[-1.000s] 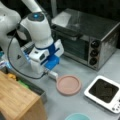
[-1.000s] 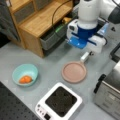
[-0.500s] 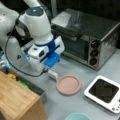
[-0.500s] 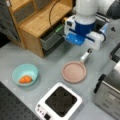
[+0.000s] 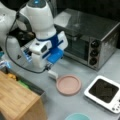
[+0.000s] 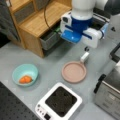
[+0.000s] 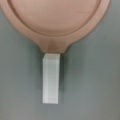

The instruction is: Pick up the pan. Place the pan on the table. Pick up the bowl. Place the bowl on the stove.

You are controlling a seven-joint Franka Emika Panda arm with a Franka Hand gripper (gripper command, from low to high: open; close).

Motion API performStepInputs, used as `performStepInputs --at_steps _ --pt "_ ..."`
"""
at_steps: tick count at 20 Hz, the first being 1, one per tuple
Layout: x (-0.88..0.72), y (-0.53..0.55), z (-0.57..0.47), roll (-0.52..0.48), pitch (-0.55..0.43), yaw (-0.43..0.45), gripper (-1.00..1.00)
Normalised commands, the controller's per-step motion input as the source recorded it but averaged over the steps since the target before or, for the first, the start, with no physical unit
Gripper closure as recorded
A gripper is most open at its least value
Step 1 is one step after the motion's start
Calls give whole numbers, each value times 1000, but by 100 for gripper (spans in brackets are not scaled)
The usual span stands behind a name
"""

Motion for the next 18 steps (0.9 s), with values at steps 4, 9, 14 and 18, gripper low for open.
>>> performStepInputs --at_steps 4,9,14,18 --pt "362 -47 337 24 269 -16 -100" --pt "389 -73 397 17 270 -30 -100" --pt "470 -191 406 33 242 -12 -100" --pt "496 -300 343 5 247 -2 -100"
